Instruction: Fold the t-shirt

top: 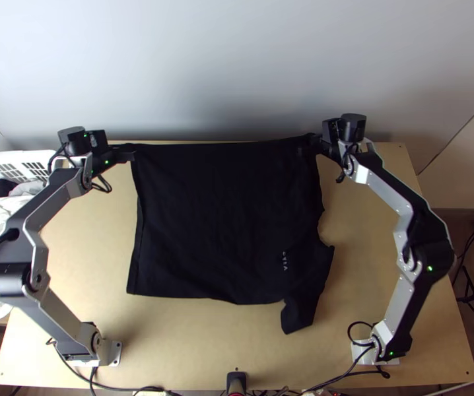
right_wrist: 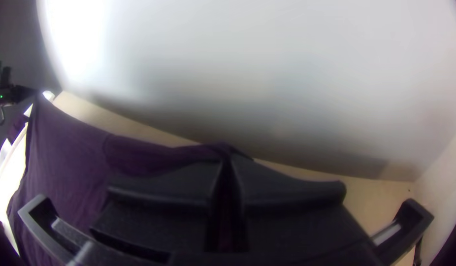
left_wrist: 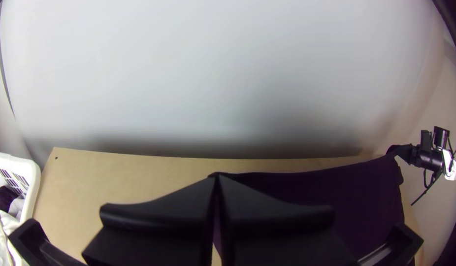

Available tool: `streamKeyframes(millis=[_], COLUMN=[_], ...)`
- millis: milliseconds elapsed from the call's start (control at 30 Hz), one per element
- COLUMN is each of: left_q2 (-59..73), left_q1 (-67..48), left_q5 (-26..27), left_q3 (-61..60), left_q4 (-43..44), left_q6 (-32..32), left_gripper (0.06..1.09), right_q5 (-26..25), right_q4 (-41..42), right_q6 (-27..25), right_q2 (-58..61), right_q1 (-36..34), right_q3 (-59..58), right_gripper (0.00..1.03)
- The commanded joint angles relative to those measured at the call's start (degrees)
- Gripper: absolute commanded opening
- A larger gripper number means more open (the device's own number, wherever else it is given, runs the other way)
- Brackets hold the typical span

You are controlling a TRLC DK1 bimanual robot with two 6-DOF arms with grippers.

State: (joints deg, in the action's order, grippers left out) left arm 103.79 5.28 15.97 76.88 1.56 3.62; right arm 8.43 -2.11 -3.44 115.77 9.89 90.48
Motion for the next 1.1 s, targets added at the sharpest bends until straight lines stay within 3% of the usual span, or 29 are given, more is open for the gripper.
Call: streamKeyframes(millis=[0, 233, 500, 1067], left_q2=[8.45, 15.39, 16.89, 2.47], left_q1=[-0.44, -0.71, -1.76, -2.82], left_q5=[-1.29, -3.13, -4.36, -4.01], left_q3=[5.74, 10.66, 7.32, -9.91], left_q4=[2.74, 5.64, 10.65, 13.73], left_q6=[-0.10, -0.10, 0.07, 0.34], left_gripper=[0.09, 0.09, 0.09, 0.09], right_q5=[-0.16, -0.43, -1.31, -1.31], right_q4=[2.46, 7.29, 12.92, 17.40], right_q6=[-0.07, -1.39, -4.38, -2.89], right_q2=[7.46, 11.50, 12.03, -1.86], right_q1=[-0.31, -0.22, 0.66, 1.18], right_q3=[5.76, 7.26, 1.98, -17.44], right_gripper=[0.03, 0.03, 0.03, 0.03])
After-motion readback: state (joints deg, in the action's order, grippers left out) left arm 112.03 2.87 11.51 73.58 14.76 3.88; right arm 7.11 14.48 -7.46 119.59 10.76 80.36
